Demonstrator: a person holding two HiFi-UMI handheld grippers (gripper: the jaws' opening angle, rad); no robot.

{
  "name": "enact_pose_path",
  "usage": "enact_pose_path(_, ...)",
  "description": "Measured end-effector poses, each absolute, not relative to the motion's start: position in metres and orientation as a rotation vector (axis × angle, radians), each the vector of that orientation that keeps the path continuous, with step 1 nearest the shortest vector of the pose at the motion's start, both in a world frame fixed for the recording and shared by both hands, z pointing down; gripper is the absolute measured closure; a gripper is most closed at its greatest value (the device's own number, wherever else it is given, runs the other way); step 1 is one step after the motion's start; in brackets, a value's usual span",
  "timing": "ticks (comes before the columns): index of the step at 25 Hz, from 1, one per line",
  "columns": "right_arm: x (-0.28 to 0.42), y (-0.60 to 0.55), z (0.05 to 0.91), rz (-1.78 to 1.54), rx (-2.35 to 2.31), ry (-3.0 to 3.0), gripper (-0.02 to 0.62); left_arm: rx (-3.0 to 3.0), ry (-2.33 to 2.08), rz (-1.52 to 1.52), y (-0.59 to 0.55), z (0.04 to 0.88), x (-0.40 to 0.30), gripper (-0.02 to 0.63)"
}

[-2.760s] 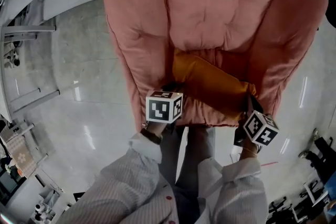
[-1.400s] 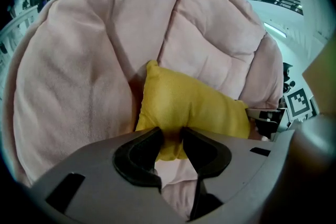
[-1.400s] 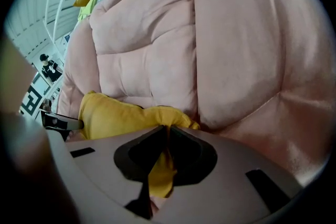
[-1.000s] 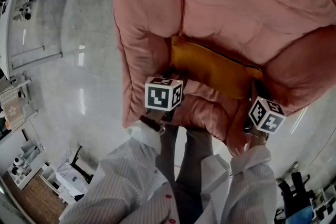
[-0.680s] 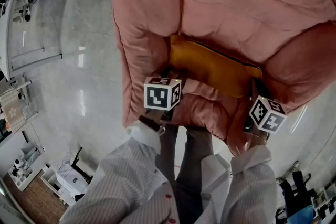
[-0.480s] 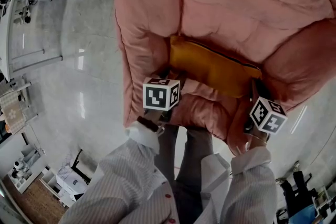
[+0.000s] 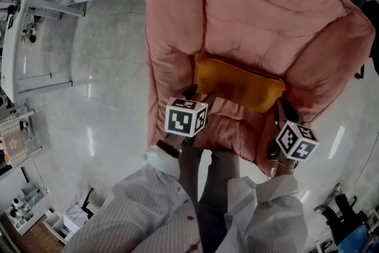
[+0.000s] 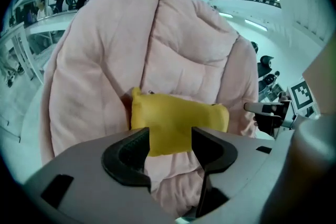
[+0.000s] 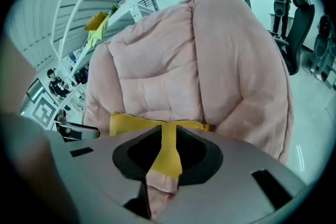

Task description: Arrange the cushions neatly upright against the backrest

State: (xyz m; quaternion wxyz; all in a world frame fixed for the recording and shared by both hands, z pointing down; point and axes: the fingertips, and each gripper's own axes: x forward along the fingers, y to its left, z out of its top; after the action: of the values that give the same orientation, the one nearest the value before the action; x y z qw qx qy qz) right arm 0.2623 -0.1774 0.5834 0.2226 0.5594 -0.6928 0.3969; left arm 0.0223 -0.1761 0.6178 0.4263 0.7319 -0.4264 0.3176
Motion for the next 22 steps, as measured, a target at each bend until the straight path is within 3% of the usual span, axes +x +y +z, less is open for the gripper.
enact_pose_path(17,0.154,-0.149,0.291,0.84,1.704,-2.435,0.552,2.309,-0.849,0.419,-0.167,0.345,0.04,0.364)
enact_pose_path(22,0.127,-0.129,0.229,0.637,1.721,-2.49,0.552,2.457,-0.653,0.234,-0.144,0.258,0.055,0.413)
